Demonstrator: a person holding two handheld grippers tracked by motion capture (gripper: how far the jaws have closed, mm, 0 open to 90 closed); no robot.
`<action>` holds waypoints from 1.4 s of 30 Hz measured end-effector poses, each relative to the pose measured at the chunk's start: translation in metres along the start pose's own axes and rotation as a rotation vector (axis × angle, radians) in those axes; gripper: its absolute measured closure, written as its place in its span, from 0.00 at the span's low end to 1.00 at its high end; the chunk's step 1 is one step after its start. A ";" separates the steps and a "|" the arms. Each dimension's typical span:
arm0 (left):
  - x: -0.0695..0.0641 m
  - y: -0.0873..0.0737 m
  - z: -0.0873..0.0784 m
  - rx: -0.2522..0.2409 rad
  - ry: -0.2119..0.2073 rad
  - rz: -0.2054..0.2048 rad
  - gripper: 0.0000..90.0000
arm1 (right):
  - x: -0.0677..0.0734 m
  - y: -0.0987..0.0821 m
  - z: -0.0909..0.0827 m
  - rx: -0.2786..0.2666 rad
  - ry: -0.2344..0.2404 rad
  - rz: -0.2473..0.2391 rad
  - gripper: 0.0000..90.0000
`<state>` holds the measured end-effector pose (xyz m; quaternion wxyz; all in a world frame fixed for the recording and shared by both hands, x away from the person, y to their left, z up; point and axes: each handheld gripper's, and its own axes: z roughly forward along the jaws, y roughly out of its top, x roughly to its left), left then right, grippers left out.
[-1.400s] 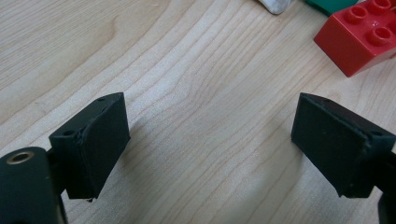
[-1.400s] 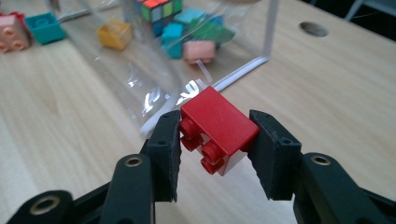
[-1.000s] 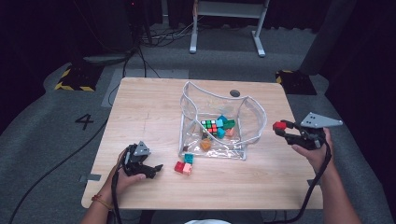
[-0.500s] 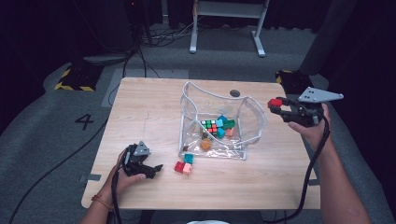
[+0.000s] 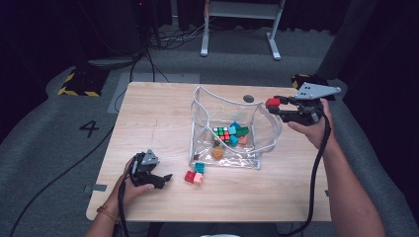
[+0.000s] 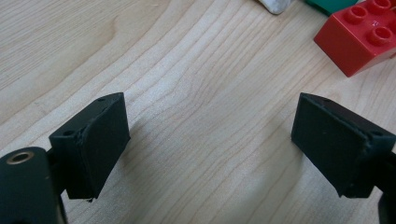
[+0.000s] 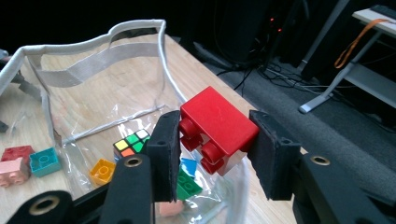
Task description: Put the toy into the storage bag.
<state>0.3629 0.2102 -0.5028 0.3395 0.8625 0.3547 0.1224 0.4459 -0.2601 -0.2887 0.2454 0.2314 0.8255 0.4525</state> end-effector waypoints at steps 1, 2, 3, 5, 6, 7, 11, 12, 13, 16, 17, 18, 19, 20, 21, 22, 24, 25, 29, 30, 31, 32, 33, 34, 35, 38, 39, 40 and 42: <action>0.000 0.000 0.000 0.001 0.000 0.003 0.13 | 0.002 0.002 0.005 0.014 0.010 -0.021 0.62; 0.000 0.000 0.000 -0.001 0.000 0.007 0.13 | 0.003 0.004 0.007 0.020 0.016 -0.032 0.62; 0.000 0.000 0.000 -0.001 0.000 0.005 0.13 | 0.005 0.006 0.012 0.023 0.028 -0.044 0.62; 0.000 0.000 0.000 -0.002 0.000 0.006 0.13 | 0.010 0.009 0.019 0.040 0.048 -0.058 0.62; 0.001 0.000 0.000 0.000 -0.004 0.006 0.13 | 0.012 0.010 0.022 0.041 0.054 -0.074 0.62; 0.001 0.000 0.000 -0.001 -0.004 0.007 0.13 | 0.015 0.012 0.026 0.051 0.066 -0.085 0.62; 0.000 0.000 0.000 0.000 -0.003 0.005 0.13 | 0.024 0.018 0.041 0.063 0.096 -0.109 0.62; 0.000 0.000 0.000 0.000 -0.003 0.005 0.13 | 0.026 0.019 0.044 0.065 0.098 -0.116 0.62; 0.000 0.000 0.000 0.000 -0.003 0.005 0.13 | 0.028 0.020 0.049 0.070 0.099 -0.128 0.62; 0.000 0.000 0.000 -0.001 0.001 0.002 0.13 | 0.034 0.022 0.060 0.098 0.122 -0.147 0.62; 0.000 0.000 0.000 -0.001 0.002 0.002 0.13 | 0.035 0.023 0.063 0.109 0.127 -0.153 0.62; 0.000 0.000 0.000 -0.001 0.002 0.001 0.13 | 0.037 0.024 0.068 0.123 0.139 -0.160 0.62; 0.000 0.000 0.000 -0.001 0.001 0.000 0.13 | 0.039 0.024 0.072 0.132 0.145 -0.166 0.62; 0.000 0.000 0.000 -0.001 0.000 0.000 0.13 | 0.040 0.025 0.075 0.149 0.147 -0.174 0.62; 0.000 0.000 0.000 -0.001 0.001 0.003 0.13 | 0.041 0.025 0.079 0.167 0.148 -0.185 0.62; 0.000 0.000 0.000 0.000 0.000 0.000 0.13 | 0.042 0.025 0.082 0.184 0.148 -0.186 0.62; 0.000 0.000 0.000 -0.001 0.000 0.000 0.13 | 0.044 0.025 0.088 0.207 0.158 -0.194 0.62; 0.000 0.000 0.000 -0.004 0.006 0.002 0.13 | 0.045 0.025 0.091 0.227 0.153 -0.199 0.62; 0.000 0.000 0.000 -0.001 0.001 -0.001 0.13 | 0.047 0.025 0.103 0.265 0.165 -0.220 0.62; 0.000 0.000 0.000 -0.001 0.002 -0.001 0.13 | 0.047 0.025 0.105 0.292 0.166 -0.236 0.62; 0.000 0.000 0.000 -0.001 0.001 -0.001 0.13 | 0.047 0.025 0.109 0.316 0.167 -0.269 0.62; 0.000 0.000 0.000 -0.002 0.002 0.000 0.13 | 0.048 0.025 0.112 0.338 0.162 -0.291 0.62; 0.000 0.000 0.000 -0.002 0.004 0.000 0.13 | 0.049 0.025 0.115 0.350 0.161 -0.296 0.62; 0.000 0.000 0.000 -0.003 0.005 0.001 0.13 | 0.049 0.024 0.118 0.356 0.169 -0.305 0.62; 0.000 0.000 0.000 -0.002 0.003 0.000 0.13 | 0.049 0.024 0.120 0.365 0.168 -0.303 0.62; -0.001 0.000 0.000 -0.002 0.002 -0.004 0.13 | 0.049 0.022 0.128 0.409 0.170 -0.301 0.62; -0.001 -0.001 0.000 -0.002 -0.005 -0.008 0.13 | 0.049 0.021 0.130 0.425 0.167 -0.305 0.62; -0.001 -0.001 0.000 -0.001 -0.003 -0.007 0.13 | 0.049 0.019 0.132 0.449 0.164 -0.305 0.62; -0.001 0.000 0.000 -0.002 -0.001 -0.005 0.13 | 0.046 0.017 0.133 0.483 0.156 -0.319 0.62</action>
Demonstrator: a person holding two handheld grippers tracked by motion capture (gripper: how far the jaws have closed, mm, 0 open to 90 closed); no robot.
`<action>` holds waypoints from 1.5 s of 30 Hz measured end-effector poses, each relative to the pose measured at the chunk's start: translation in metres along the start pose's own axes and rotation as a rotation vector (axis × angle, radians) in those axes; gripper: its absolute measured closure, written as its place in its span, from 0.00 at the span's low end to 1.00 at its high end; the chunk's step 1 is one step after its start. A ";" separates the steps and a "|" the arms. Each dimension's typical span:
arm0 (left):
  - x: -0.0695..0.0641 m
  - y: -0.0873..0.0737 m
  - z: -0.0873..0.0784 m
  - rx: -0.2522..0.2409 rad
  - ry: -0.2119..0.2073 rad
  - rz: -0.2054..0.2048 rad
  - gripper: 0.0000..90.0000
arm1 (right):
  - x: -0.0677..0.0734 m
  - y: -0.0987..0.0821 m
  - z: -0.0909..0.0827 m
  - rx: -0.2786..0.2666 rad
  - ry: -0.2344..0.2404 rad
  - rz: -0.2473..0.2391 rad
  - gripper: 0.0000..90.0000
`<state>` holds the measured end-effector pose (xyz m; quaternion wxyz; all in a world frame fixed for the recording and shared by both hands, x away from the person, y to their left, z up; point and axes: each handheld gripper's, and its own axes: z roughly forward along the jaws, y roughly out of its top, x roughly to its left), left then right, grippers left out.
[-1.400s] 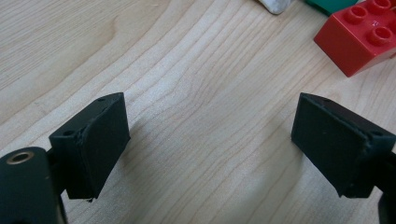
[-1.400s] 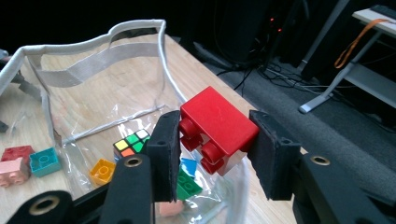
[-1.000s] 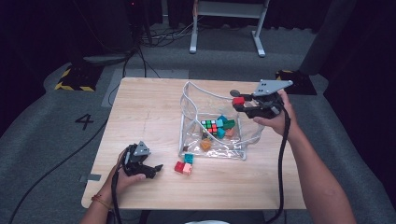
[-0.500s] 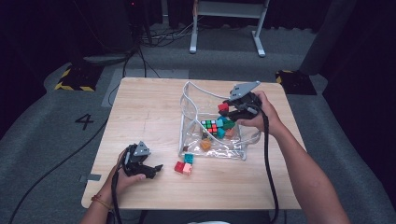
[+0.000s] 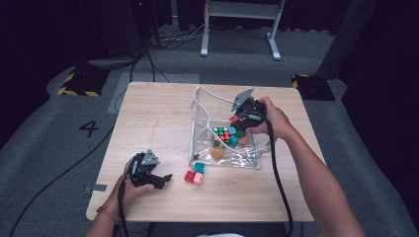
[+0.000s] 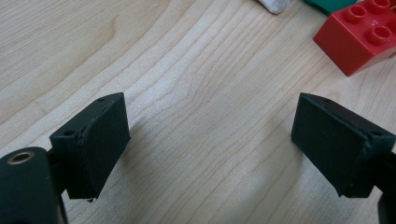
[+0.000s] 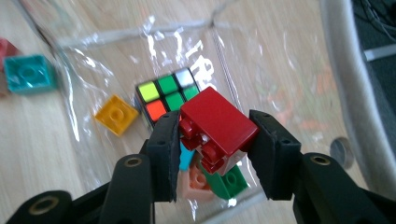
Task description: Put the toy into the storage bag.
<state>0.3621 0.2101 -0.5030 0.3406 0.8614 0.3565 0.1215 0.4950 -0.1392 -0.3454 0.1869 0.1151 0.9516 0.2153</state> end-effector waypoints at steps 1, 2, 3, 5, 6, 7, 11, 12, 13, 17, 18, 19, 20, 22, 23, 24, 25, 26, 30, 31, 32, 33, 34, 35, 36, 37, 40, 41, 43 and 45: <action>0.000 0.000 0.000 0.000 -0.002 -0.001 0.13 | -0.001 -0.001 0.001 0.010 0.001 -0.008 0.62; 0.000 0.000 0.000 0.001 0.001 0.002 0.13 | -0.002 -0.003 0.000 0.025 0.001 0.002 0.62; 0.000 0.000 0.000 0.001 0.002 0.003 0.13 | -0.003 -0.005 -0.001 0.031 -0.002 0.002 0.62; 0.000 0.000 0.000 0.000 -0.002 -0.003 0.13 | -0.004 -0.008 -0.002 0.063 -0.010 0.009 0.62; 0.000 0.000 0.000 0.001 0.002 0.003 0.13 | -0.005 -0.010 -0.003 0.076 -0.012 0.009 0.62; 0.000 0.000 0.000 0.000 -0.002 -0.002 0.13 | -0.005 -0.013 -0.004 0.093 -0.017 0.013 0.62; 0.000 0.000 0.000 0.000 -0.002 -0.002 0.13 | -0.009 -0.023 -0.007 0.136 -0.017 0.013 0.62; 0.000 0.000 0.000 0.000 0.000 0.000 0.13 | -0.010 -0.026 -0.008 0.148 -0.020 0.018 0.62; 0.000 0.000 0.000 0.000 0.003 0.001 0.13 | -0.011 -0.029 -0.009 0.153 -0.023 0.018 0.62; 0.000 0.000 0.000 0.002 0.005 0.000 0.13 | -0.014 -0.040 -0.014 0.163 -0.014 0.029 0.62; 0.000 0.000 0.000 0.003 0.004 -0.001 0.13 | -0.015 -0.042 -0.015 0.160 -0.013 0.041 0.62; 0.000 0.000 0.000 0.003 0.004 -0.001 0.13 | -0.016 -0.045 -0.016 0.163 -0.014 0.045 0.62; 0.000 0.000 0.000 0.002 0.004 -0.001 0.13 | -0.016 -0.046 -0.016 0.166 -0.019 0.042 0.62; 0.000 0.000 0.000 0.002 0.004 0.000 0.13 | -0.016 -0.048 -0.017 0.165 -0.014 0.048 0.62; 0.000 0.000 0.000 0.002 0.004 0.000 0.13 | -0.016 -0.049 -0.018 0.163 -0.011 0.048 0.62; 0.000 0.000 0.000 0.002 0.004 -0.001 0.13 | -0.016 -0.050 -0.018 0.156 -0.006 0.053 0.61; 0.000 0.000 0.000 0.002 0.004 0.000 0.13 | -0.016 -0.051 -0.018 0.151 -0.005 0.054 0.61; 0.000 0.000 0.000 0.002 0.004 -0.001 0.13 | -0.016 -0.052 -0.019 0.147 -0.009 0.056 0.61; 0.000 0.000 0.000 0.002 0.004 -0.001 0.13 | -0.016 -0.055 -0.021 0.121 -0.013 0.083 0.55; 0.000 0.000 0.000 0.002 0.004 -0.001 0.13 | -0.016 -0.055 -0.021 0.112 -0.014 0.092 0.54; 0.000 0.000 0.000 0.003 0.004 0.000 0.13 | -0.015 -0.056 -0.023 0.092 -0.009 0.093 0.54; 0.000 0.000 0.000 0.003 0.004 0.000 0.13 | -0.015 -0.057 -0.024 0.078 -0.002 0.096 0.54; 0.000 0.000 -0.001 0.005 0.003 0.001 0.13 | -0.014 -0.057 -0.025 0.055 0.002 0.107 0.53; 0.000 0.000 0.000 0.002 0.004 -0.001 0.13 | -0.013 -0.058 -0.027 0.041 0.002 0.113 0.52; 0.000 0.000 0.000 0.003 0.004 0.000 0.13 | -0.013 -0.059 -0.029 0.016 0.001 0.121 0.51; 0.000 0.000 0.000 0.004 0.003 -0.001 0.13 | -0.012 -0.061 -0.032 -0.018 0.006 0.132 0.51; 0.000 0.000 -0.001 0.005 0.003 0.000 0.13 | -0.008 -0.064 -0.041 -0.075 -0.010 0.141 0.46; 0.000 0.000 0.000 0.003 0.004 -0.001 0.13 | -0.008 -0.065 -0.045 -0.093 -0.018 0.156 0.45; 0.000 0.000 0.000 0.003 0.004 0.000 0.13 | -0.006 -0.069 -0.054 -0.146 -0.026 0.186 0.42; 0.000 0.000 0.000 0.001 0.006 0.002 0.13 | -0.004 -0.072 -0.060 -0.187 -0.049 0.225 0.38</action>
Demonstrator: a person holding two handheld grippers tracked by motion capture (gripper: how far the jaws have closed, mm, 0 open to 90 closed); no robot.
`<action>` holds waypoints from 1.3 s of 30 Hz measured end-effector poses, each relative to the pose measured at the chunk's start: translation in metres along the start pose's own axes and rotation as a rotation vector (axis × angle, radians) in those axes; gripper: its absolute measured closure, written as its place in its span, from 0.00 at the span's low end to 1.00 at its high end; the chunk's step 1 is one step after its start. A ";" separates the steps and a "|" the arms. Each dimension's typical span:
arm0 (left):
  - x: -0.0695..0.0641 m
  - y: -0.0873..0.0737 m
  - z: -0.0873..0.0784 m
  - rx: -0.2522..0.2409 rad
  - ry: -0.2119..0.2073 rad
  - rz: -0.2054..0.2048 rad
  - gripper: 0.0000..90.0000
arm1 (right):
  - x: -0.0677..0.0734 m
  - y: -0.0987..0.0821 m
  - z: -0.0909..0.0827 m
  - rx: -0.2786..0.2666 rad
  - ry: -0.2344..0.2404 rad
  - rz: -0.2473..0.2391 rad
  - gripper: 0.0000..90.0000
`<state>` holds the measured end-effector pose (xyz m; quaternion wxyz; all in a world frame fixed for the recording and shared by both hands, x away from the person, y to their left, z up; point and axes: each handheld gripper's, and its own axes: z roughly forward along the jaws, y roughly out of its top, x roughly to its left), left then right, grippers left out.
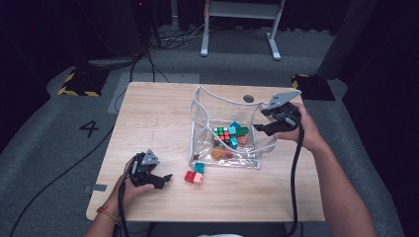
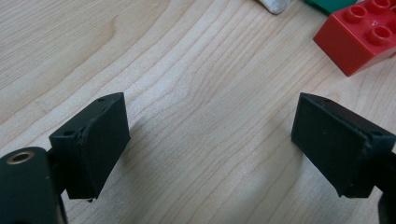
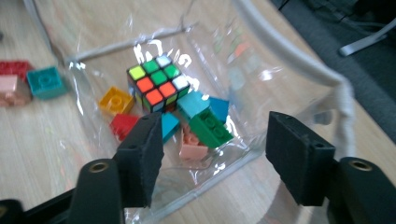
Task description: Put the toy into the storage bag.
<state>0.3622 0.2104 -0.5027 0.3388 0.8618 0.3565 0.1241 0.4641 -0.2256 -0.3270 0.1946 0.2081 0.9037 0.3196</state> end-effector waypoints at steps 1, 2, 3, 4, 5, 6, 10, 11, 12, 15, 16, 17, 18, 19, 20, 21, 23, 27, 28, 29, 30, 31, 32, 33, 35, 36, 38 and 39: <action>0.000 0.000 0.000 -0.001 0.002 0.002 0.13 | 0.000 -0.001 -0.004 -0.020 -0.010 0.008 0.37; 0.000 0.000 0.000 0.001 -0.002 -0.003 0.13 | 0.001 -0.003 -0.007 -0.037 -0.016 0.011 0.37; 0.000 0.000 0.000 0.001 -0.002 -0.003 0.13 | 0.001 -0.005 -0.011 -0.055 -0.025 0.009 0.36; 0.000 0.000 0.000 0.002 -0.002 -0.003 0.13 | 0.002 -0.006 -0.015 -0.072 -0.027 0.022 0.36; 0.000 0.000 0.000 0.001 -0.001 -0.002 0.13 | 0.002 -0.009 -0.018 -0.086 -0.020 0.027 0.35; 0.000 0.000 0.000 0.001 -0.002 -0.003 0.13 | 0.003 -0.011 -0.022 -0.096 -0.026 0.037 0.34; 0.000 0.000 0.000 0.001 -0.001 -0.002 0.13 | 0.008 -0.020 -0.034 -0.122 -0.063 0.043 0.33; 0.000 0.000 0.000 0.002 -0.002 -0.003 0.13 | 0.010 -0.022 -0.037 -0.128 -0.085 0.032 0.33; 0.000 0.000 0.000 0.002 -0.002 -0.003 0.13 | 0.012 -0.026 -0.041 -0.143 -0.093 0.035 0.33; 0.000 0.000 0.000 0.001 -0.002 -0.003 0.13 | 0.017 -0.036 -0.050 -0.172 -0.122 0.041 0.33; 0.000 0.000 0.000 0.002 -0.002 -0.003 0.13 | 0.018 -0.040 -0.053 -0.184 -0.128 0.046 0.33; 0.000 0.000 0.000 0.002 -0.002 -0.003 0.13 | 0.020 -0.046 -0.056 -0.201 -0.126 0.059 0.33; 0.000 0.000 0.000 0.002 -0.002 -0.003 0.13 | 0.021 -0.050 -0.059 -0.212 -0.132 0.062 0.33; 0.000 0.000 0.000 0.002 -0.002 -0.003 0.13 | 0.022 -0.054 -0.061 -0.221 -0.137 0.076 0.33; 0.000 0.000 0.000 0.002 -0.003 -0.003 0.13 | 0.023 -0.058 -0.064 -0.231 -0.135 0.085 0.33; 0.000 0.000 0.000 0.002 -0.002 -0.003 0.13 | 0.024 -0.063 -0.066 -0.237 -0.131 0.094 0.33; 0.000 0.000 0.000 0.003 -0.003 -0.003 0.13 | 0.026 -0.073 -0.069 -0.247 -0.140 0.116 0.33; 0.000 0.000 0.000 0.000 0.001 -0.003 0.13 | 0.032 -0.094 -0.067 -0.245 -0.127 0.144 0.33; 0.000 0.000 0.000 0.002 -0.001 -0.005 0.13 | 0.033 -0.098 -0.066 -0.244 -0.125 0.145 0.33; 0.000 0.000 0.000 0.002 -0.001 -0.005 0.13 | 0.035 -0.102 -0.064 -0.243 -0.118 0.151 0.33; 0.000 0.000 0.000 0.002 -0.001 -0.004 0.13 | 0.038 -0.107 -0.060 -0.232 -0.108 0.155 0.33; 0.000 0.000 0.000 0.001 0.000 -0.005 0.13 | 0.040 -0.111 -0.057 -0.223 -0.107 0.152 0.33; 0.000 0.000 0.000 0.001 0.001 -0.004 0.13 | 0.043 -0.115 -0.054 -0.219 -0.098 0.157 0.33; 0.000 0.000 0.000 0.002 -0.001 -0.004 0.13 | 0.045 -0.118 -0.052 -0.215 -0.092 0.157 0.33; 0.000 0.000 0.000 0.002 -0.001 -0.005 0.13 | 0.051 -0.124 -0.046 -0.217 -0.073 0.156 0.34; 0.000 0.000 0.000 0.002 0.001 -0.004 0.13 | 0.055 -0.127 -0.043 -0.224 -0.062 0.164 0.34; 0.000 0.000 0.000 0.000 0.002 0.001 0.13 | 0.065 -0.131 -0.036 -0.229 -0.030 0.160 0.36; 0.000 0.000 0.000 0.000 0.001 0.000 0.13 | 0.068 -0.132 -0.033 -0.224 -0.028 0.151 0.36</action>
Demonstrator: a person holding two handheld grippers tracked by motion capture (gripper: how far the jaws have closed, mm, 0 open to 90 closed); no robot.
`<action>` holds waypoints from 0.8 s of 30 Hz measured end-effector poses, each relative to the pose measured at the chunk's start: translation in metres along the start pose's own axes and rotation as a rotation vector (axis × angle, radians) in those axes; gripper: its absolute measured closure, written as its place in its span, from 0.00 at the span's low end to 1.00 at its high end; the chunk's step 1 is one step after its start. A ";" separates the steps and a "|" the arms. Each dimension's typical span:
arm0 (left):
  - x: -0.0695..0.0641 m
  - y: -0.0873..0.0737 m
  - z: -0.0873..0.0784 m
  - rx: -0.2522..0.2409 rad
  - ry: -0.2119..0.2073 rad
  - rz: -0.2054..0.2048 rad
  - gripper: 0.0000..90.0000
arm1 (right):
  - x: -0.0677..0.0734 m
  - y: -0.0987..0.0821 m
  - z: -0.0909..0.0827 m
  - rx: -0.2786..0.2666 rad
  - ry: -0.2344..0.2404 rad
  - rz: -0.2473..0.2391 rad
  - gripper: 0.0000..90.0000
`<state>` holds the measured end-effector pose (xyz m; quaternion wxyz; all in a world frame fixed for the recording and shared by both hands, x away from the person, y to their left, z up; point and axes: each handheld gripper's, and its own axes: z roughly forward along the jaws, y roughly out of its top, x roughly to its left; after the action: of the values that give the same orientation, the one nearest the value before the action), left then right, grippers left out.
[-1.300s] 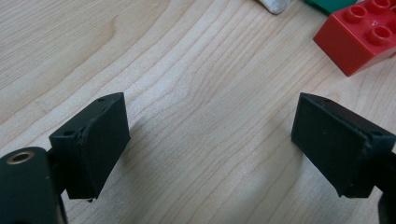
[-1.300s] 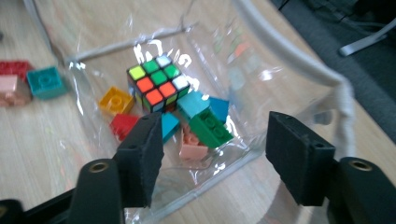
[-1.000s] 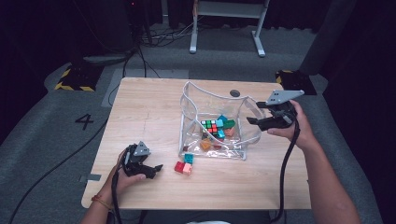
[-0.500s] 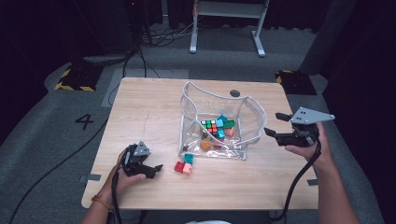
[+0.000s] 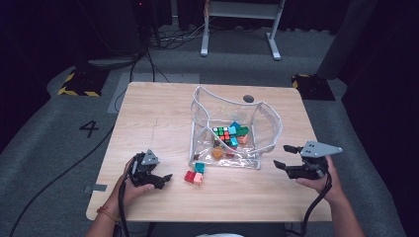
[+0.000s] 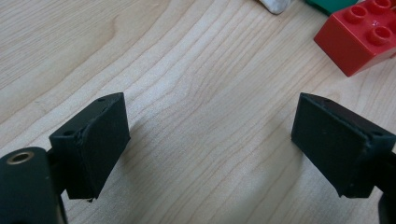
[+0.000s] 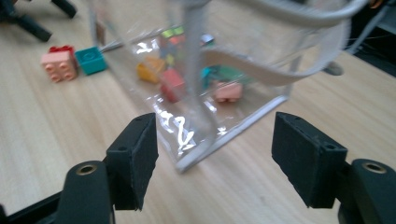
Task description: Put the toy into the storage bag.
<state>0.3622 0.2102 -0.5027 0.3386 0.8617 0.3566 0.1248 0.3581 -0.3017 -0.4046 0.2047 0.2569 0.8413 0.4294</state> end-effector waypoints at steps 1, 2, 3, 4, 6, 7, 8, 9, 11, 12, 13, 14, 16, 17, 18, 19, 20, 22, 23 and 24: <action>0.000 0.000 0.000 0.000 0.000 0.000 0.13 | 0.005 -0.003 0.003 0.007 -0.004 -0.013 0.36; 0.000 0.000 0.000 0.000 0.000 0.000 0.13 | 0.009 -0.005 0.005 0.013 0.010 -0.019 0.37; 0.000 0.000 0.000 0.000 0.000 0.000 0.13 | 0.012 -0.006 0.006 0.007 0.024 -0.017 0.37; 0.000 0.000 0.000 0.000 0.000 0.000 0.13 | 0.016 -0.009 0.008 -0.004 0.032 -0.024 0.38; 0.000 0.000 0.000 0.000 0.000 0.001 0.13 | 0.024 -0.014 0.013 -0.027 0.075 0.003 0.38; 0.000 0.000 0.000 0.000 0.001 0.001 0.13 | 0.029 -0.017 0.017 -0.029 0.091 -0.005 0.38; 0.000 0.000 0.000 0.000 0.000 0.000 0.13 | 0.034 -0.019 0.021 -0.029 0.106 -0.010 0.38; 0.000 0.000 0.000 0.000 0.000 0.001 0.13 | 0.038 -0.021 0.026 -0.027 0.129 -0.005 0.39; 0.000 0.000 0.000 -0.001 0.001 0.002 0.13 | 0.050 -0.024 0.039 -0.013 0.168 -0.024 0.39; 0.000 0.000 0.000 -0.001 0.000 0.001 0.13 | 0.055 -0.025 0.046 -0.006 0.180 -0.031 0.39; 0.000 0.000 0.000 -0.001 0.000 0.001 0.13 | 0.058 -0.025 0.051 0.000 0.194 -0.037 0.39; 0.000 0.000 0.000 -0.001 0.000 0.001 0.13 | 0.063 -0.025 0.057 0.013 0.210 -0.044 0.39; 0.000 0.000 0.000 -0.002 0.001 0.003 0.13 | 0.072 -0.023 0.068 0.031 0.226 -0.045 0.39; 0.000 0.000 0.000 -0.002 0.001 0.001 0.13 | 0.077 -0.021 0.073 0.040 0.239 -0.041 0.40; 0.000 0.000 0.000 0.000 0.000 0.000 0.13 | 0.080 -0.019 0.079 0.034 0.253 -0.059 0.39; 0.000 0.000 0.000 -0.001 0.000 -0.001 0.13 | 0.085 -0.016 0.084 0.049 0.261 -0.063 0.39; 0.000 0.000 0.000 -0.001 -0.001 -0.001 0.13 | 0.090 -0.013 0.090 0.058 0.273 -0.079 0.39; 0.000 0.000 0.000 0.000 -0.001 0.000 0.13 | 0.100 -0.006 0.104 0.067 0.304 -0.112 0.39; 0.000 0.000 0.000 0.000 -0.001 0.000 0.13 | 0.103 -0.003 0.112 0.056 0.308 -0.149 0.39; 0.000 0.000 0.000 0.000 0.000 0.000 0.13 | 0.107 0.000 0.118 0.069 0.318 -0.163 0.39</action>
<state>0.3621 0.2103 -0.5027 0.3388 0.8617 0.3564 0.1250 0.3409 -0.1635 -0.4823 0.0944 0.1237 0.8954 0.4172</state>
